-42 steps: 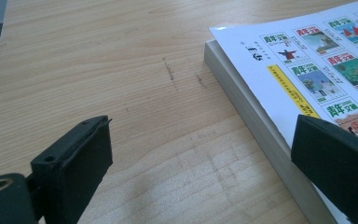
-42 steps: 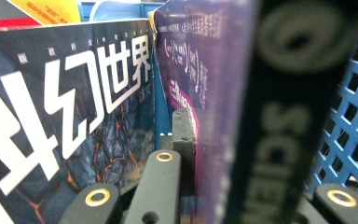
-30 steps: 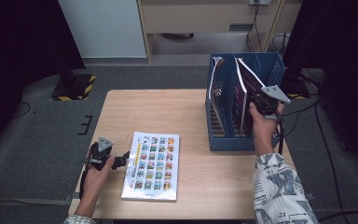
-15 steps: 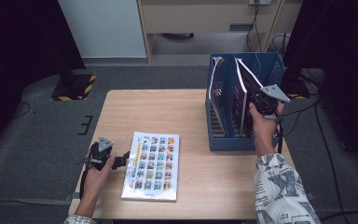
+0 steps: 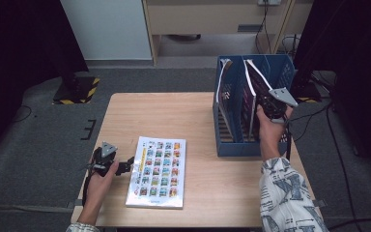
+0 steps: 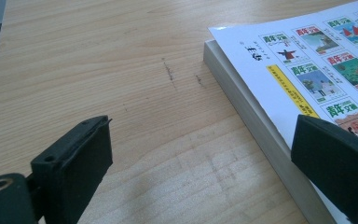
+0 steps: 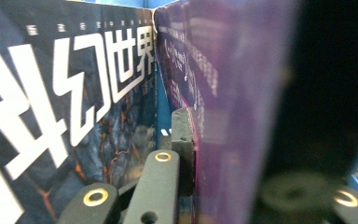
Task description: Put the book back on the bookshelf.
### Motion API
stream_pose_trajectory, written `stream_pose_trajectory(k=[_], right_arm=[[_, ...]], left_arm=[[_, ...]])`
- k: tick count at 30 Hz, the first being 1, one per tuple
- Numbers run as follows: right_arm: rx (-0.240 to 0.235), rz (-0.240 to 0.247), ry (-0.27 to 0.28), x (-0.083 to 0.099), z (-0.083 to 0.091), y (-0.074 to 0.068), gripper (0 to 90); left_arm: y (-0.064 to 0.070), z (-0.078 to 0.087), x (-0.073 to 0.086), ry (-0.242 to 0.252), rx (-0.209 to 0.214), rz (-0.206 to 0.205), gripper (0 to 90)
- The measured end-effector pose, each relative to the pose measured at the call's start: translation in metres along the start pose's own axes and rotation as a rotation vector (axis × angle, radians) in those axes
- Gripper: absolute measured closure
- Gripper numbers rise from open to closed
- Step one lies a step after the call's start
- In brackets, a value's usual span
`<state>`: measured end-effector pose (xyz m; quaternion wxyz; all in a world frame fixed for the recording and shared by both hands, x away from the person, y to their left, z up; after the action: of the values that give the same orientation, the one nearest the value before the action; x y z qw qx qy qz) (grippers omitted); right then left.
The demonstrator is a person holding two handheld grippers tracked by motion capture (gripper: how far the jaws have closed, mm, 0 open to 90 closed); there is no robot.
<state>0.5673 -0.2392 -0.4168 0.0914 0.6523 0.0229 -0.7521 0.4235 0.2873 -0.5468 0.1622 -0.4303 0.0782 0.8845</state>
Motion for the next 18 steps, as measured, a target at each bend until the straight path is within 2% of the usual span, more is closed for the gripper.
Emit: stream_pose_trajectory(k=[6,11,18], right_arm=[[-0.027,0.014,-0.004,-0.002,0.003,-0.004,74.8],[-0.03,0.026,0.001,-0.003,0.009,-0.004,68.3],[-0.048,0.017,0.001,0.006,0.023,-0.006,62.6]], left_arm=[[0.0,0.0,0.0,0.001,-0.001,-0.002,4.9],[0.0,0.001,0.0,0.003,-0.003,0.0,4.9],[0.001,0.001,-0.001,0.0,-0.005,-0.005,4.9]])
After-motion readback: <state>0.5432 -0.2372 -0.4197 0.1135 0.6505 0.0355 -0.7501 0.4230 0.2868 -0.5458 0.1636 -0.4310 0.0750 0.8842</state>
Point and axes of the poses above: each handheld gripper's, and its own axes: z roughly backward along the jaws, x roughly out of its underside, y roughly to its right, the point moved 5 cm from there along -z, roughly forward along the jaws, and after that the axes turned 3 degrees about z, right-handed, at the moved point
